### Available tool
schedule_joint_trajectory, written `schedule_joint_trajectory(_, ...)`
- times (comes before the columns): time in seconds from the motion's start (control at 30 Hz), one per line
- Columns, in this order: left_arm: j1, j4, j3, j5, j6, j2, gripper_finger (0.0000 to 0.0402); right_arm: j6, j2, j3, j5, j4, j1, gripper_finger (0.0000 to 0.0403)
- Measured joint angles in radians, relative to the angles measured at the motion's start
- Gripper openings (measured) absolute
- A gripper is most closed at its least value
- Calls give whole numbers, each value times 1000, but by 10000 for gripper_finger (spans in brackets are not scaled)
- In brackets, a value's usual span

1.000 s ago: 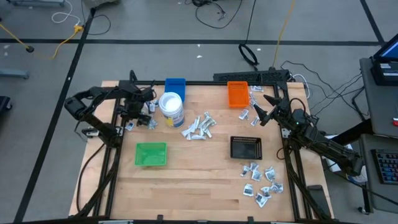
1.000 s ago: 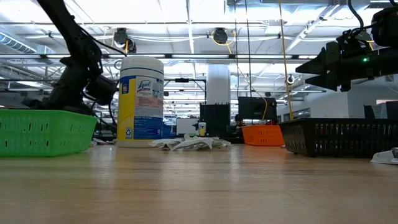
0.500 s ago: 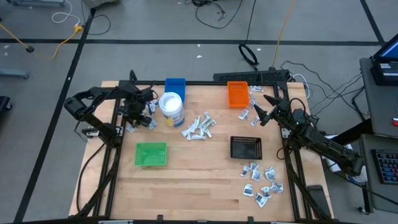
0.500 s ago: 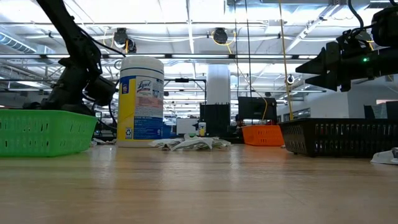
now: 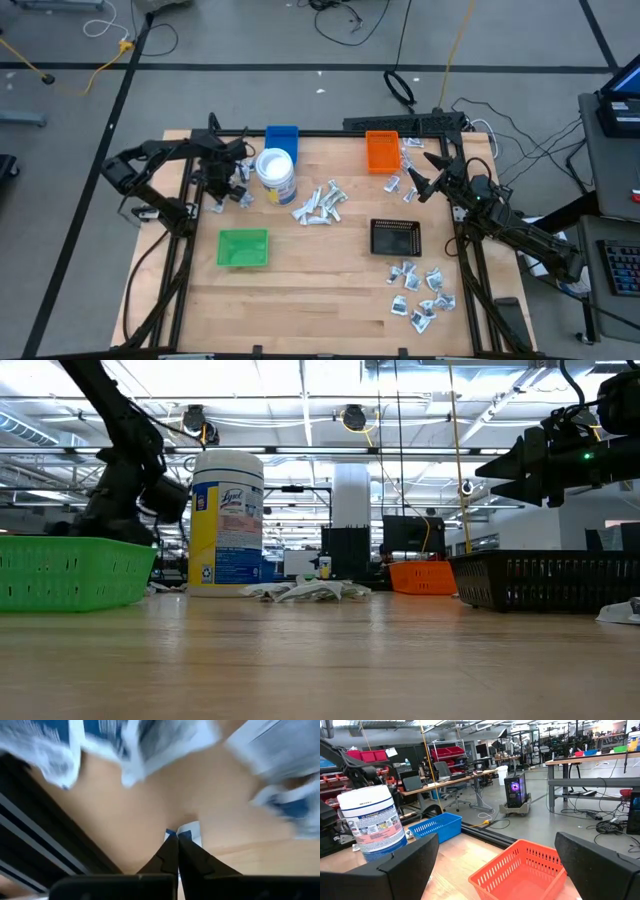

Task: Pick & Place First Aid Supplies
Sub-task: Put the blue alcohol pad into the blue bin

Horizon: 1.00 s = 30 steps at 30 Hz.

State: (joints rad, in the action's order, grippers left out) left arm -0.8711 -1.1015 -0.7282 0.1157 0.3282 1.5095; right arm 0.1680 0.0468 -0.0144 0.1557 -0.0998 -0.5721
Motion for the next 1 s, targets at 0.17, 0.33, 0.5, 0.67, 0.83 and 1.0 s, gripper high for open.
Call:
schedule_joint_trajectory(0.17, 0, -5, -73, -9, -22, -67, 1, 0, 0, 0, 0, 0, 0, 393)
schedule_joint_trajectory(0.33, -6, -19, -147, -78, -35, -119, 1, 0, 0, 0, 0, 0, 0, 393)
schedule_joint_trajectory(0.5, -75, -13, -198, -169, -50, -138, 1, 0, 0, 0, 0, 0, 0, 393)
schedule_joint_trajectory(0.67, -151, 25, -236, -142, -88, -129, 1, 0, 0, 0, 0, 0, 0, 393)
schedule_joint_trajectory(0.83, -183, 34, -360, -78, -112, -33, 0, 0, 0, 0, 0, 0, 0, 393)
schedule_joint_trajectory(1.0, -191, -39, -589, -73, -127, 139, 0, 0, 0, 0, 0, 0, 0, 393)
